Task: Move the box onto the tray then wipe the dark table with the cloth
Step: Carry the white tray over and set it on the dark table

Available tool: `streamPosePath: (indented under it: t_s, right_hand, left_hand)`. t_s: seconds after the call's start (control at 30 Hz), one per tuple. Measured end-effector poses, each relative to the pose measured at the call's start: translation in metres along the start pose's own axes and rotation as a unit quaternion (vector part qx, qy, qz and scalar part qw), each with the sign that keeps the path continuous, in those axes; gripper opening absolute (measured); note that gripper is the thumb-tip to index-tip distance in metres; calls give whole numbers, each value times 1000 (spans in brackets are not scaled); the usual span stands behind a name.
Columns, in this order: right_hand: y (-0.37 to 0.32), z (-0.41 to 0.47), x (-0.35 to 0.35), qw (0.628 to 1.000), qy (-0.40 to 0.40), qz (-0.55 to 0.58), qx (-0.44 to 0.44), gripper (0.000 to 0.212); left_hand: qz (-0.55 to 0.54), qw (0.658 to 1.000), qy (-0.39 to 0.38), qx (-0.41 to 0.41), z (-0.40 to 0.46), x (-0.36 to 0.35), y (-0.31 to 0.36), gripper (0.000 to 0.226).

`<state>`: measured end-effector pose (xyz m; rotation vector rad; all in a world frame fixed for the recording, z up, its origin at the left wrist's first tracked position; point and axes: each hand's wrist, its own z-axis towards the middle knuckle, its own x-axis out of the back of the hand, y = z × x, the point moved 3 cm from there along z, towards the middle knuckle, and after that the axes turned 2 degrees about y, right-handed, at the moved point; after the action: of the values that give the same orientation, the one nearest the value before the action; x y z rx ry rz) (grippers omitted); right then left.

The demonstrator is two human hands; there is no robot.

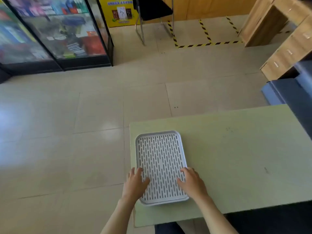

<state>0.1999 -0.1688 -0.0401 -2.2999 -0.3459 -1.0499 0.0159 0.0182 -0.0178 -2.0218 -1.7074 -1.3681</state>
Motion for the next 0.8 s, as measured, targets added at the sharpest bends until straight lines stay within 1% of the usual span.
streamPosePath:
  t_s: [0.17, 0.3, 0.47, 0.63, 0.73, 0.8]
  right_hand:
    - [4, 9, -11, 998, -32, 52, -30, 41]
    - [9, 15, -14, 988, -34, 139, -53, 36]
    - [7, 17, -13, 960, -10, 269, -76, 23]
    - [-2, 5, -8, 918, 40, 384, -84, 21]
    - [-7, -9, -6, 897, 75, 427, -84, 21]
    - [-7, -17, -1, 880, 114, 452, -92, 22]
  left_hand:
    - [-41, 998, -37, 27, 9, -12, -8, 55]
    - [-88, 995, -43, 35, 11, -21, -10, 49]
    - [-169, 984, -2, 54, 12, -26, -10, 44]
    - [-282, 955, 75, 47, 6, -20, -4, 22]
    - [-324, 940, 102, 33, 0, -15, 4, 22]
    - [-330, 937, 116, 4, -3, -10, 14, 28]
